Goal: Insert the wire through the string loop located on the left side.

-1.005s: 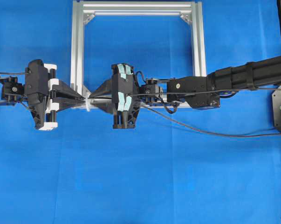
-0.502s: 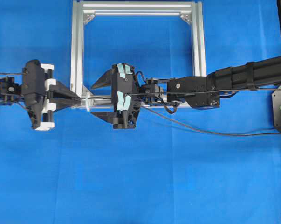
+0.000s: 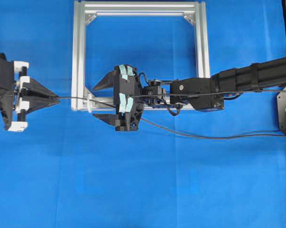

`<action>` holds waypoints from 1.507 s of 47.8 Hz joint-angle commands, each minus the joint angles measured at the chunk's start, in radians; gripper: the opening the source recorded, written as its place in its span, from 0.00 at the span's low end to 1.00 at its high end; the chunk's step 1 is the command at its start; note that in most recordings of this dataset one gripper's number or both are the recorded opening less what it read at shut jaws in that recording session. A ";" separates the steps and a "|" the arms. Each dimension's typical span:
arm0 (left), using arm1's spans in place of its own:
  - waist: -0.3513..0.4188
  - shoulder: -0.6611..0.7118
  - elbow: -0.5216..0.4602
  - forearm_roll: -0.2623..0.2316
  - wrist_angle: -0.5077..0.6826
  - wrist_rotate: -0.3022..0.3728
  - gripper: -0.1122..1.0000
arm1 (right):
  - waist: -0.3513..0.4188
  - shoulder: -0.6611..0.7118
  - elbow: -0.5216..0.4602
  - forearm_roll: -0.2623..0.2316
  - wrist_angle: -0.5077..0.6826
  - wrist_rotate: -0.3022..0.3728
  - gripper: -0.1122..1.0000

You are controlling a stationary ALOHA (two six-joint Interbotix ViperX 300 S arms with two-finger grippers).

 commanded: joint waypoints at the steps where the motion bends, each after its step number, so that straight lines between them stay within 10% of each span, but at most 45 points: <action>1: 0.002 -0.101 -0.017 0.002 0.092 0.003 0.15 | 0.002 -0.021 -0.014 0.003 -0.006 0.002 0.96; 36: 0.011 -0.773 -0.132 0.011 0.838 0.006 0.15 | 0.002 -0.021 -0.018 0.002 -0.008 0.003 0.96; 72: 0.011 -0.772 -0.123 0.017 0.828 0.011 0.15 | 0.002 -0.021 -0.018 0.002 -0.008 0.003 0.96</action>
